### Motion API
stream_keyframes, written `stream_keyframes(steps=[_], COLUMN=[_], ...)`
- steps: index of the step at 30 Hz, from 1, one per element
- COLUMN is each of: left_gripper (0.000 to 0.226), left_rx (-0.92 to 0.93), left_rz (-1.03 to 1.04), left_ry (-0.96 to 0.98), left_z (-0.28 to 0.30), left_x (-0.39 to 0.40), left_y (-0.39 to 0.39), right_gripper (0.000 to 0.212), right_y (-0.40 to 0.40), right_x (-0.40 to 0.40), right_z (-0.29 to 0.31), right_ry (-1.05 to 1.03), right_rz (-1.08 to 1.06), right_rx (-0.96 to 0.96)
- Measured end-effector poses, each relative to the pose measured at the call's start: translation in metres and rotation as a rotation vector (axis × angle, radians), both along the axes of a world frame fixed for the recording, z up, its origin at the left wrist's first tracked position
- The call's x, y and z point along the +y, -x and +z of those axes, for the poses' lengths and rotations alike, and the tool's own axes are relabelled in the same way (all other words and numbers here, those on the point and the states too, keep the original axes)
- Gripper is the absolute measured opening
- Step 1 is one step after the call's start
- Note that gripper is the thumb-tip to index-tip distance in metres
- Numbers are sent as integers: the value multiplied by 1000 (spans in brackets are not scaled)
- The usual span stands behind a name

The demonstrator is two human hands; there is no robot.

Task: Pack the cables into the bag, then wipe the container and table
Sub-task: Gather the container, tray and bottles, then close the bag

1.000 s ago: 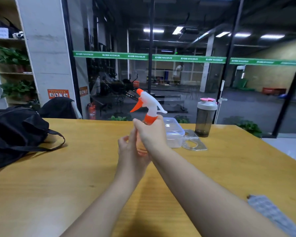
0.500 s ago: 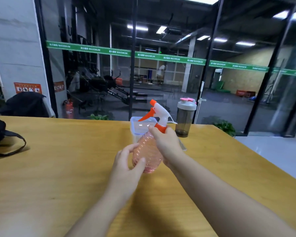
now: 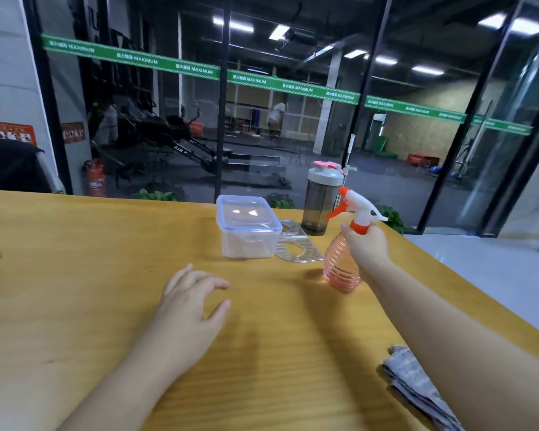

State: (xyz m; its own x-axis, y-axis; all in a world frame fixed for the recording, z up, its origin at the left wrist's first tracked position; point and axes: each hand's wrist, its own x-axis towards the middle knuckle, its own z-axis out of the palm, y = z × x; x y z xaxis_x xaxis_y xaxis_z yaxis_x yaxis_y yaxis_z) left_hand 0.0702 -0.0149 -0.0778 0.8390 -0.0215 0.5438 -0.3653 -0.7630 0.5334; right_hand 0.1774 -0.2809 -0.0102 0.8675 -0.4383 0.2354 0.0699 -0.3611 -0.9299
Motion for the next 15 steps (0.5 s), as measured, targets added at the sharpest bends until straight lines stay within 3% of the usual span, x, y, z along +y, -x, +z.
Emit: stream_keyframes(steps=[7,12,15], left_gripper=[36,39,45], left_rx=[48,43,59], left_rz=[3,7,3], left_ry=[31,51,90], left_z=[-2,0,3], left_x=[0,0,-2], left_y=[1,5,8], right_gripper=[24,103,111], right_y=[-17,-17,-11], right_x=[-14,-17,-21], right_z=[-2,-21,-33], right_ry=[62,310,411], right_rz=[-27,-156,-240], right_rx=[61,196,316])
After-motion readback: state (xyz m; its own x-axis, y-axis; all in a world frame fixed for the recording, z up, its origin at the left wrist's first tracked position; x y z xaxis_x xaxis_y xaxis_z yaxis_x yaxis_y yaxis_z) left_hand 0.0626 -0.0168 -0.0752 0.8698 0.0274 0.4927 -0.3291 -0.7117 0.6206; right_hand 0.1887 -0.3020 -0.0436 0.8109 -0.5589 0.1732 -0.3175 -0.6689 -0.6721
